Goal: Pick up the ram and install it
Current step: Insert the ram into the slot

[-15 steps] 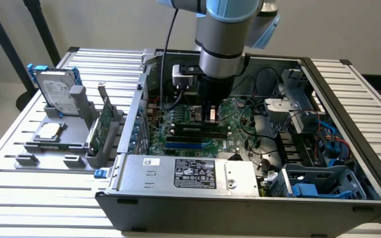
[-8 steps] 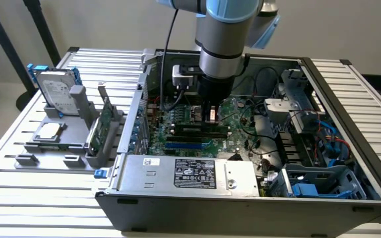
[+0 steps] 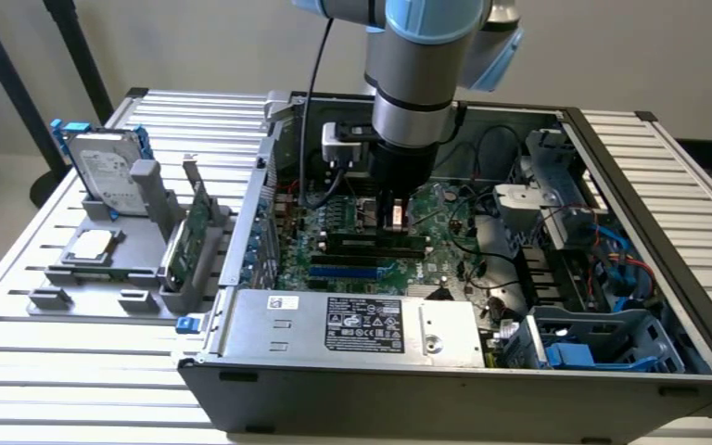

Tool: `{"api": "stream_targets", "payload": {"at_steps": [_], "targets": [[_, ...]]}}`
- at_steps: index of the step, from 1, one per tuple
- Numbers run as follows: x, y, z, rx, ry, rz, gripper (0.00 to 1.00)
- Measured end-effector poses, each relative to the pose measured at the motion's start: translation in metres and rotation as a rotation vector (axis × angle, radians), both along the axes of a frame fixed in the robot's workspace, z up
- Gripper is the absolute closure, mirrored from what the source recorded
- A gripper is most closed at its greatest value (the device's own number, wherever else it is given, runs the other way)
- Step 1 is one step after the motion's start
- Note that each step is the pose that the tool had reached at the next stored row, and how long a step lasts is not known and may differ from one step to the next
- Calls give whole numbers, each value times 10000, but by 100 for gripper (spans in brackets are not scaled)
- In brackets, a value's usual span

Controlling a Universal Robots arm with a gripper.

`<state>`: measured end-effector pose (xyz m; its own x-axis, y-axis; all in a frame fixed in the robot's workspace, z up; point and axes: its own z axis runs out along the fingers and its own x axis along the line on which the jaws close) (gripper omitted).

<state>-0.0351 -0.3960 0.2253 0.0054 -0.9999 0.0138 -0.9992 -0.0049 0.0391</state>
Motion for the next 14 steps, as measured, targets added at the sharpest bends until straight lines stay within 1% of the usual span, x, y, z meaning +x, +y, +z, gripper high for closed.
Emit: {"api": "stream_targets", "payload": {"at_steps": [8,10,11,12,13,14], "targets": [[0,0,-17,0,1,32,86],[0,0,-18,1,0,38,85],[0,0,-18,8,0,39,79],[0,0,-12,27,0,40,79],[0,0,3,54,-1,43,72],[0,0,24,83,-1,45,72]]}}
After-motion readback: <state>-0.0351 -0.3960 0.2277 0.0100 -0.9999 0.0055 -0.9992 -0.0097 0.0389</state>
